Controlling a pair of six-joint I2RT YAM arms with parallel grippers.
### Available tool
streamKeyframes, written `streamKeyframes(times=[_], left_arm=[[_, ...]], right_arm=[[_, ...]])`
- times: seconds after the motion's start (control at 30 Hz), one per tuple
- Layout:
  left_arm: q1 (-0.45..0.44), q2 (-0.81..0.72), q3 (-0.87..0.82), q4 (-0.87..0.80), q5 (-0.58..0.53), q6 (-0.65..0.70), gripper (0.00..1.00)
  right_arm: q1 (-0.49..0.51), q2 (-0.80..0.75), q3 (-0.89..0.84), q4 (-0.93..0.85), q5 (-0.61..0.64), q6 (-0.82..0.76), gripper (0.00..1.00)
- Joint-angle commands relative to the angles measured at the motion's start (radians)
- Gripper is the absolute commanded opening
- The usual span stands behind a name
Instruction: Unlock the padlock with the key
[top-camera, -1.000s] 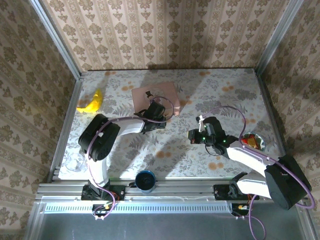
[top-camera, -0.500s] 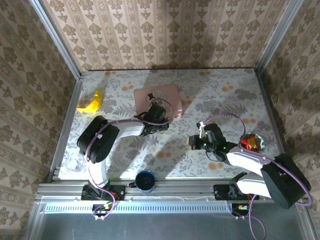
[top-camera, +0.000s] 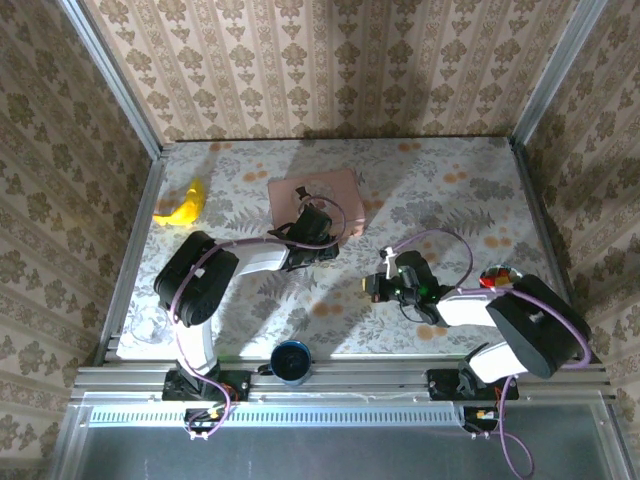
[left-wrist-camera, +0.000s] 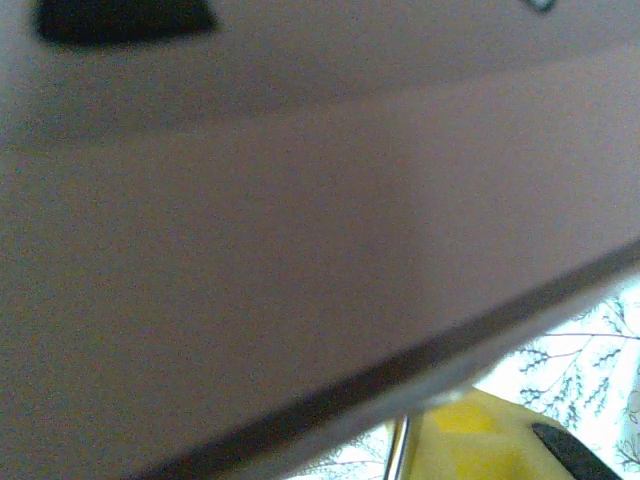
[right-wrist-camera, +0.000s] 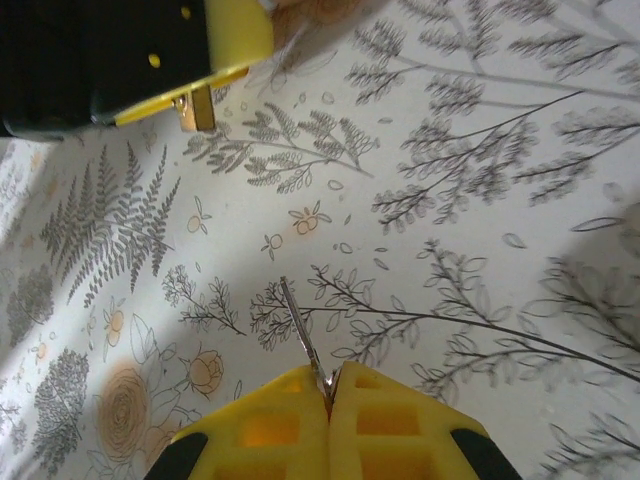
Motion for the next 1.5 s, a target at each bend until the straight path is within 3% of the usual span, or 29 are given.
streamKeyframes(times=[0.0,0.27,0.6,0.87,1.47], left_arm=[[-0.020,0.002,0.078,0.034,0.084,-0.048,0.00],[-0.057,0.048,0.182,-0.049,0.056,-0.055,0.00],[-0.056,0.059,0.173,-0.033,0.055,-0.093,0.00],[-0.054,0.059,0.156,-0.011,0.064,-0.124,0.00],[-0.039,0.066,0.118,0.033,0.057,-0.252,0.00]], right_arm=[[0.042,0.069,0.054,0.095,0.030,0.001,0.00],[0.111,0.195,0.118,0.164,0.139,0.028,0.00],[0.133,0.310,0.137,0.280,0.187,0.093,0.00],[0.140,0.331,0.119,0.311,0.274,0.159,0.00],[0.140,0.374,0.062,0.409,0.288,0.257,0.00]])
